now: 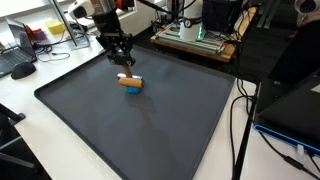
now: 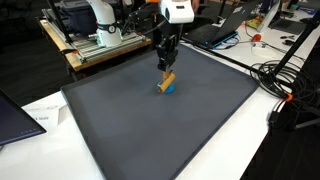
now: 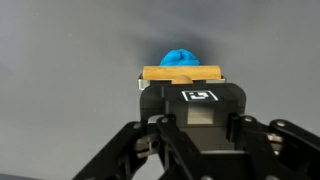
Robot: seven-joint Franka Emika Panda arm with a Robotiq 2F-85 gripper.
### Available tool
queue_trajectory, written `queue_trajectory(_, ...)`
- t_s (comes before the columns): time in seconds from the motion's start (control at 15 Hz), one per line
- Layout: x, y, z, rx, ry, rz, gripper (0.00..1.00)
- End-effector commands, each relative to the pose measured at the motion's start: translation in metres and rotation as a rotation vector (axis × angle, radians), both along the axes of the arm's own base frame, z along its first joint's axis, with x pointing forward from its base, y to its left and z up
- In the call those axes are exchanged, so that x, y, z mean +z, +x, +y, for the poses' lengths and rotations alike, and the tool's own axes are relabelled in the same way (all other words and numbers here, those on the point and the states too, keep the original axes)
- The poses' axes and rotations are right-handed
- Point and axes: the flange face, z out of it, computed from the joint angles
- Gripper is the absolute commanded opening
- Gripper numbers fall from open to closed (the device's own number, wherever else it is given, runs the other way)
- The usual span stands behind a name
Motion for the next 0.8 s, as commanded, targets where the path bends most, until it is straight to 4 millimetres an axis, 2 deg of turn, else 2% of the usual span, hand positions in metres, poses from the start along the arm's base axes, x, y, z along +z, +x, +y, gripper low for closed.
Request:
queue_trajectory(0.0,-0.0482,-0.0303,-0.0148,0.025,-0.011,0.115,0.22)
queue_trajectory(0.73,-0.0491,-0.0346,-0.0059,0.067,-0.012,0.122,0.22)
